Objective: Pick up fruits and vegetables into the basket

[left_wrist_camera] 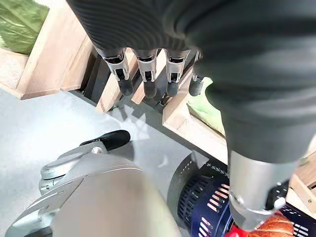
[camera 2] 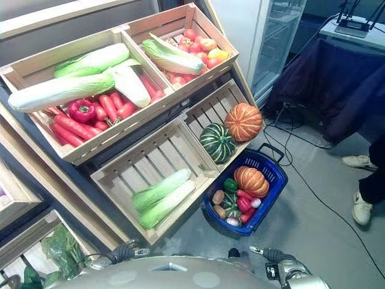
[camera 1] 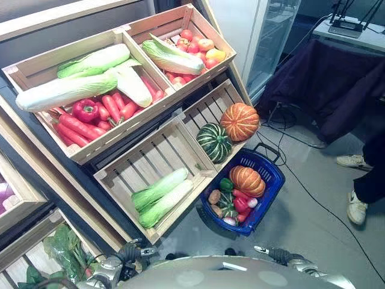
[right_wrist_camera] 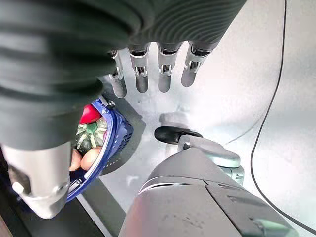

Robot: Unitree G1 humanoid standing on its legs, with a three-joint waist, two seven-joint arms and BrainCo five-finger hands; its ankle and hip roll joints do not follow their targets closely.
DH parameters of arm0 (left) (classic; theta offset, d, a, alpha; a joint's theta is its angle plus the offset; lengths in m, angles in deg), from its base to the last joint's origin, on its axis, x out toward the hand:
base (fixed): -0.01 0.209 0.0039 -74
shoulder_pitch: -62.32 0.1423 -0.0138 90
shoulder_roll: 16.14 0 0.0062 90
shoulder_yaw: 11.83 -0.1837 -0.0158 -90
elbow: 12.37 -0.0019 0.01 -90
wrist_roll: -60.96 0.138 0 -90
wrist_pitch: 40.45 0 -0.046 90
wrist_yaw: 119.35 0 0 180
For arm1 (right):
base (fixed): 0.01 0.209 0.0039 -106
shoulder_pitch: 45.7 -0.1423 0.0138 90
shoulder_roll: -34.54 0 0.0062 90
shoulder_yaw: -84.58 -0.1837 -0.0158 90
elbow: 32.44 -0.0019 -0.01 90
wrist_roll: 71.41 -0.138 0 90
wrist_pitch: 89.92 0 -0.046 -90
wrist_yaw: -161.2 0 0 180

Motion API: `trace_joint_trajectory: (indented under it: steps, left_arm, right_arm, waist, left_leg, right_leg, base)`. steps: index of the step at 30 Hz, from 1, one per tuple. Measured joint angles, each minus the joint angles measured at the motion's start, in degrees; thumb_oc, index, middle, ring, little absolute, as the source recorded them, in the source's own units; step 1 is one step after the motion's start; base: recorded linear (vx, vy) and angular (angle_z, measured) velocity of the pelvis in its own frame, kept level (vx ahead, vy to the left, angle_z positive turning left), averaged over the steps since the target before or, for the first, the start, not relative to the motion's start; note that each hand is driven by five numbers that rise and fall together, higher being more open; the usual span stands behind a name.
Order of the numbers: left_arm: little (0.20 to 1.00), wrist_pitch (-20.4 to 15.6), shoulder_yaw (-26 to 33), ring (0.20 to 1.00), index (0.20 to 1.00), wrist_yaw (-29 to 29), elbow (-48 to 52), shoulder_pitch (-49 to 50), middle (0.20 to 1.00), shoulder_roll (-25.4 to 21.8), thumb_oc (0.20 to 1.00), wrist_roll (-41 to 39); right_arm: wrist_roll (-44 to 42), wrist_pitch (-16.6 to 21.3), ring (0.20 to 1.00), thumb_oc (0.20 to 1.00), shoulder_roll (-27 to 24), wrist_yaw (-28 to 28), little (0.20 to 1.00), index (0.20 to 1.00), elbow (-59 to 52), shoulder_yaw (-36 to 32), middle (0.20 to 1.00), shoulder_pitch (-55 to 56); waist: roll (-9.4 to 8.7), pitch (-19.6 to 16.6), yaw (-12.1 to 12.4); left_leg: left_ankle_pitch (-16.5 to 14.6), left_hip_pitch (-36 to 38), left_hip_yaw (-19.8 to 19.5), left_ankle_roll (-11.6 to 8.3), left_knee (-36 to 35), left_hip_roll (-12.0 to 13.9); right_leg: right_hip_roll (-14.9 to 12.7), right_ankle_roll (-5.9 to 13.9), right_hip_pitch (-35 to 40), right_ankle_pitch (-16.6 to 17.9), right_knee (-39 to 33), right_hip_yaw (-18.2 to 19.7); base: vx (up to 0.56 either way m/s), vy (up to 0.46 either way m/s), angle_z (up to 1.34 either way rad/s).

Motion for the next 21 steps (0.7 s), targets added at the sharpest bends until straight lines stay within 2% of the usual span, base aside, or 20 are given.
trace_joint_trajectory:
  steps: [21]
  left_arm:
    - [1.0,-1.7,-0.5,1.0,1.0,0.9,0.1,0.0,1.0,0.0,1.0,-0.2]
  right_arm:
    - [0.0,0.0,1.0,1.0,0.0,0.0,1.0,1.0,0.0,0.0,1.0,0.0]
  waist:
    - [-0.03,0.0,0.0]
  left_leg:
    - [-0.2,0.0,0.0,-0.25,0.0,0.0]
  right_leg:
    - [0.0,0.0,0.0,0.0,0.0,0.0]
  base:
    - [0.0,0.002,0.03]
